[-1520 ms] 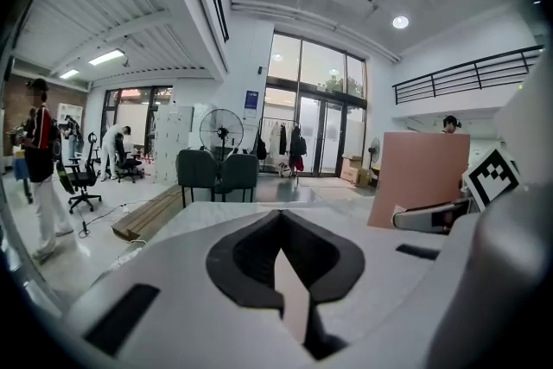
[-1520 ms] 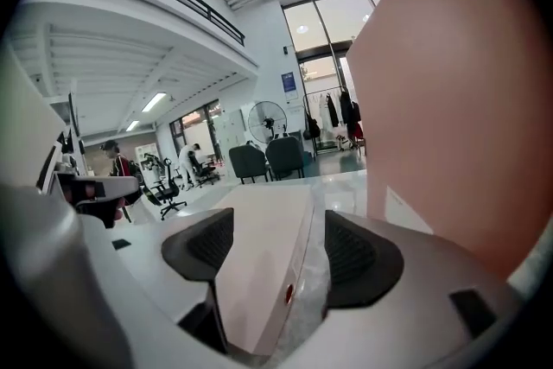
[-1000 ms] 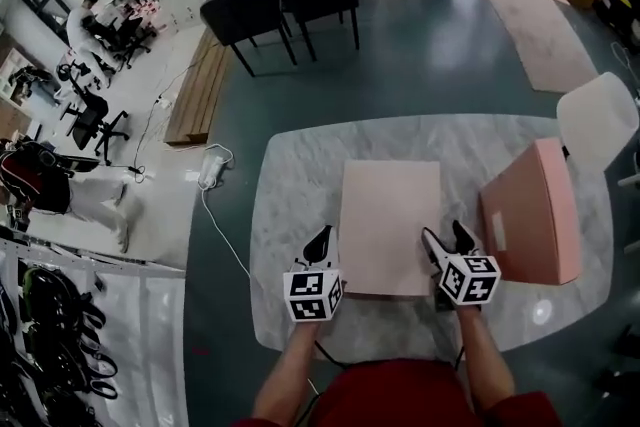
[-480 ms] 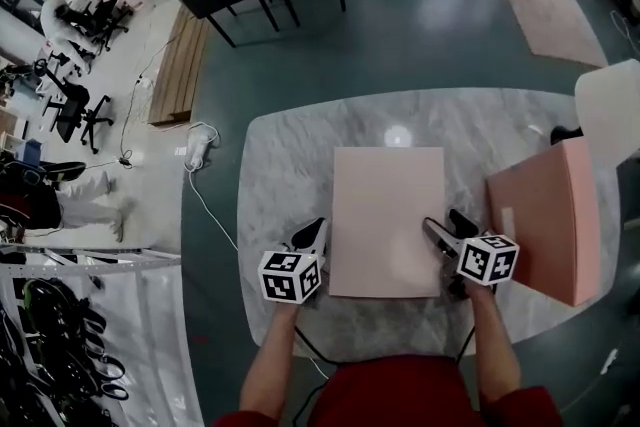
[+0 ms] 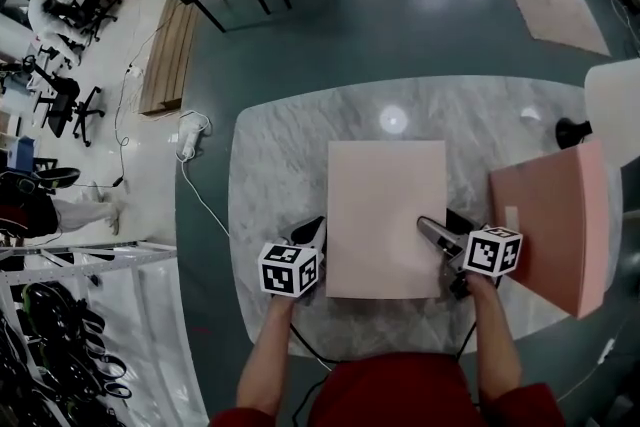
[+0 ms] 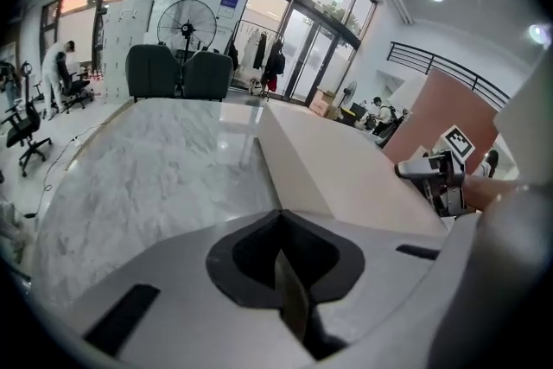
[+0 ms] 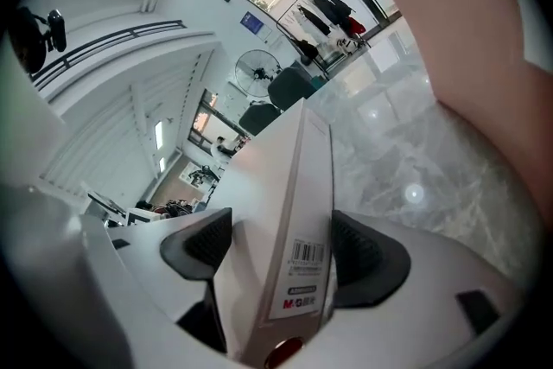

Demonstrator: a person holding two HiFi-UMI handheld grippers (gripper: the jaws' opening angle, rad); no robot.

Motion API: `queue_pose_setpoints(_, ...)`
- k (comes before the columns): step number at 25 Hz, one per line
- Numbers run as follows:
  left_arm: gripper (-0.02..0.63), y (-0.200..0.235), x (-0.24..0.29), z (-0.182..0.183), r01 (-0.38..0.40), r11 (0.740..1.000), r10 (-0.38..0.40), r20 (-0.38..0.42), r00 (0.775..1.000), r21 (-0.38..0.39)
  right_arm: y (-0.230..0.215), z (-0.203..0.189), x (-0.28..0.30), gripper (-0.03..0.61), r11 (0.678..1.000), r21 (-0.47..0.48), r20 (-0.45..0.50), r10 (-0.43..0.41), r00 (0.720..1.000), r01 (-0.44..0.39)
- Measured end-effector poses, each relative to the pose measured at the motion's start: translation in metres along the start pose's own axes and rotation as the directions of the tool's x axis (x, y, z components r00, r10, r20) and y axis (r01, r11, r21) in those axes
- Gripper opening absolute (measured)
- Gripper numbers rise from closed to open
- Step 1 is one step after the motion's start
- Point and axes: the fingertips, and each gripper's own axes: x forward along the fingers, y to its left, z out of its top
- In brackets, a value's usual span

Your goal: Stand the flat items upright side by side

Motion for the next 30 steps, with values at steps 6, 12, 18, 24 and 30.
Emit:
queue_pose_setpoints(6,0.003,0.003,0.007,-0.007,-0.034,0.999,0.035,-0.034,0.999,0.031,0.001,0.0,0.002,0.334,1.0,0.0,-0.003,-0.013,1.0,0.013)
queue_pose_setpoints(12,0.003,0.001,0.009,-0.01,-0.041,0.998,0.043,-0.053,0.998,0.055,0.001,0.005,0.003,0.336,1.0,0.012,0.021,-0.023,1.0,0.023)
queue_pose_setpoints(18,0.003,0.003,0.008,-0.01,-0.038,0.998,0.04,-0.05,0.998,0.039,0.012,0.011,-0.001,0.336,1.0,-0.011,0.038,-0.024,0.999,0.024)
queue_pose_setpoints(24,0.003,0.002,0.008,-0.011,-0.036,0.998,0.038,-0.051,0.998,0.044,0.021,0.019,-0.013,0.336,0.999,0.027,0.089,0.019,0.996,-0.021)
queue_pose_setpoints(30,0.003,0.003,0.008,-0.011,-0.035,0.999,0.037,-0.052,0.998,0.041,0.026,0.02,-0.019,0.336,0.998,0.04,0.082,0.037,0.996,-0.04)
